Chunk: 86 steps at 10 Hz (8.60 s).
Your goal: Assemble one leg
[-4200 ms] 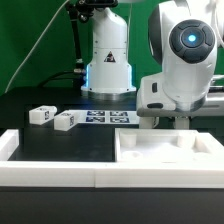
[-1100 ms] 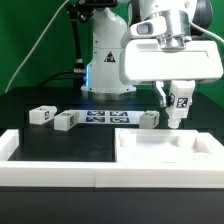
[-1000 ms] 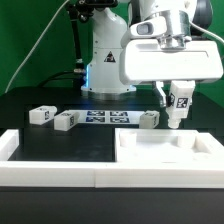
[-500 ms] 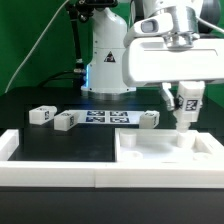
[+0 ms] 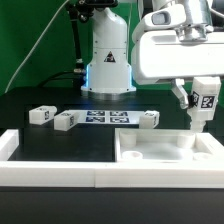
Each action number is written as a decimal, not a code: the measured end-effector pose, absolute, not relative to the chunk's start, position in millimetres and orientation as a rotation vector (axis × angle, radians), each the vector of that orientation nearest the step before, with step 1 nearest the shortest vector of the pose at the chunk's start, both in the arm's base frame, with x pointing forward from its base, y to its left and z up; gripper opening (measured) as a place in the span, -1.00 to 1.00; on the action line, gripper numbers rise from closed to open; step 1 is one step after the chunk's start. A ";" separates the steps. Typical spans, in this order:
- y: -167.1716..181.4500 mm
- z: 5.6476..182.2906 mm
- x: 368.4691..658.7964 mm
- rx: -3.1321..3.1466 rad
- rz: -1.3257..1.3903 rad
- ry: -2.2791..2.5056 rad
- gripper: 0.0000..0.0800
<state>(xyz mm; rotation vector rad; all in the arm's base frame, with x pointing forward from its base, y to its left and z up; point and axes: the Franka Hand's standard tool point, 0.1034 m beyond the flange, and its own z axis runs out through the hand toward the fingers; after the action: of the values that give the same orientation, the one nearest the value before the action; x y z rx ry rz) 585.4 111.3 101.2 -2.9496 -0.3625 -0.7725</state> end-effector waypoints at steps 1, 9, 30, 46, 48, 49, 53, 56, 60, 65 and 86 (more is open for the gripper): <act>111.3 101.1 585.4 -2.950 -0.772 -0.362 -0.27; 115.2 81.6 613.0 -2.938 -0.784 -0.346 -0.27; 115.1 49.2 606.0 -2.931 -0.842 -0.330 0.62; 117.7 86.4 619.6 -2.987 -0.216 -0.303 0.62; 120.0 84.3 618.9 -2.991 -0.259 -0.251 0.62; 118.3 84.4 619.4 -2.992 -0.260 -0.250 0.62; 117.8 84.2 619.4 -2.992 -0.260 -0.249 -0.06; 115.4 84.0 619.8 -2.995 -0.258 -0.211 -0.27; 112.0 83.0 620.2 -2.961 -0.280 0.312 -0.27; 112.6 82.0 616.9 -2.677 -0.251 1.244 -0.26; 119.0 79.3 631.4 -3.109 -0.346 -0.287 0.32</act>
Offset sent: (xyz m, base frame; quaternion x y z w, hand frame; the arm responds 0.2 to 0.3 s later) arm 0.0395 0.0042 -0.0010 0.0077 0.0086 -0.0242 0.9996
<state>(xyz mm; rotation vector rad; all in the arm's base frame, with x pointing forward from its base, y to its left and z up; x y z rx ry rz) 631.4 119.0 79.3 -3.1092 -0.2873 -0.3465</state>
